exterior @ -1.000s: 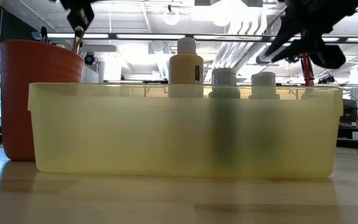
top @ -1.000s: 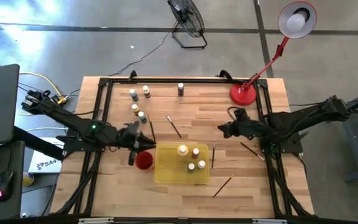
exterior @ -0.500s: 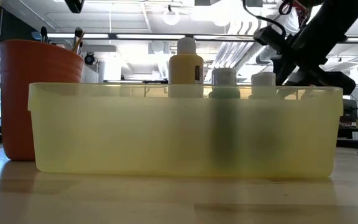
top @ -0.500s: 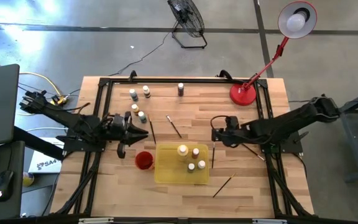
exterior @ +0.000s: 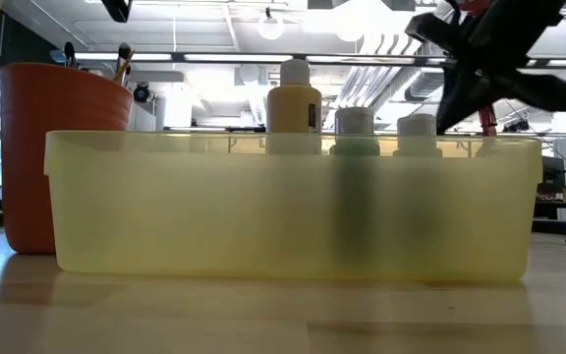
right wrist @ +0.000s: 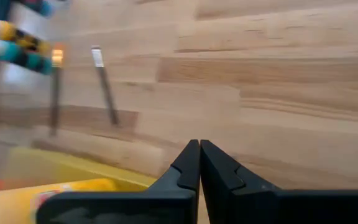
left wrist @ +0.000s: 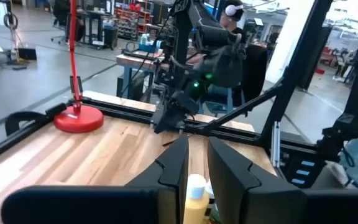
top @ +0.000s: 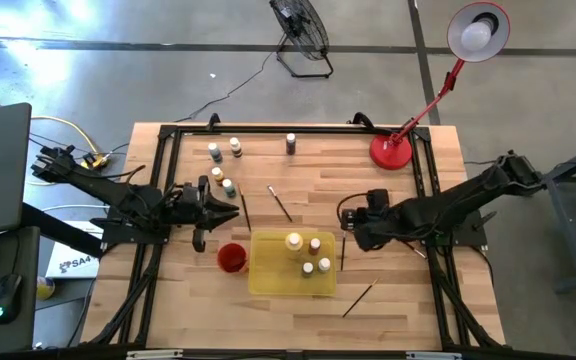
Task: Pick & Place Paint Supplies
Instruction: Put the silver paintbrush into the orange cup
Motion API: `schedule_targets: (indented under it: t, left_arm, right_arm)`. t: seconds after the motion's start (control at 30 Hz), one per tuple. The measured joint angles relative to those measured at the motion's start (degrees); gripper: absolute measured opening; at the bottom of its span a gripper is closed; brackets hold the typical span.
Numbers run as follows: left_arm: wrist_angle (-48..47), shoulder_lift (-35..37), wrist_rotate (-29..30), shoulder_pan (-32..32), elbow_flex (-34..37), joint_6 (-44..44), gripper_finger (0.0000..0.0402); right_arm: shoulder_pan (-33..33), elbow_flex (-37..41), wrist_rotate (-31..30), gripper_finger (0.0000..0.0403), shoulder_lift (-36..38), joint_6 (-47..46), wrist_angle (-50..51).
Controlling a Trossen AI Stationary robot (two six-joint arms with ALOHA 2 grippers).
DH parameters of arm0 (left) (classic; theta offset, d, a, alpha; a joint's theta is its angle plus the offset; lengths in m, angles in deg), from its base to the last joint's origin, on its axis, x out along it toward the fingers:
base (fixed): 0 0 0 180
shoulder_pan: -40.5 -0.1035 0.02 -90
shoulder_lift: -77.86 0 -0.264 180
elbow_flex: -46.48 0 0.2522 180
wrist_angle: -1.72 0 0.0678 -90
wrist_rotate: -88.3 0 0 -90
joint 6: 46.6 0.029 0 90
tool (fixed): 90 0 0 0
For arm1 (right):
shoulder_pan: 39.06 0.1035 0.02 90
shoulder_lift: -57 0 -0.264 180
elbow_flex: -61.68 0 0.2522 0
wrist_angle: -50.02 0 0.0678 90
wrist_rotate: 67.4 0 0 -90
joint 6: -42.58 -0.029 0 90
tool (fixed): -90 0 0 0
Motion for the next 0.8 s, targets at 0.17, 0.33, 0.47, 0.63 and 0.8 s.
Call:
schedule_targets:
  t: [0.17,0.33,0.47,0.63,0.8]
  left_arm:
    - [0.31,0.00,1.51,0.00,0.00,1.36,0.0058]
    - [0.29,0.00,3.25,0.00,0.00,2.60,0.0058]
    - [0.29,0.00,3.65,0.00,0.00,3.74,0.0058]
    - [0.26,0.00,3.66,0.00,0.00,3.72,0.0058]
    - [0.20,0.00,3.64,-0.01,0.00,3.74,0.0058]
  right_arm:
    - [-0.24,-2.58,7.30,0.0002,-5.73,-7.95,7.79]
    - [-2.59,-2.58,18.07,0.0002,-8.70,-7.59,3.91]
    - [-4.50,-2.58,17.69,0.0002,-9.16,-7.61,2.98]
    - [-7.77,-2.58,17.56,0.0005,-9.16,-6.54,3.21]
    - [-9.50,-2.58,15.25,0.0046,-9.79,-1.42,2.27]
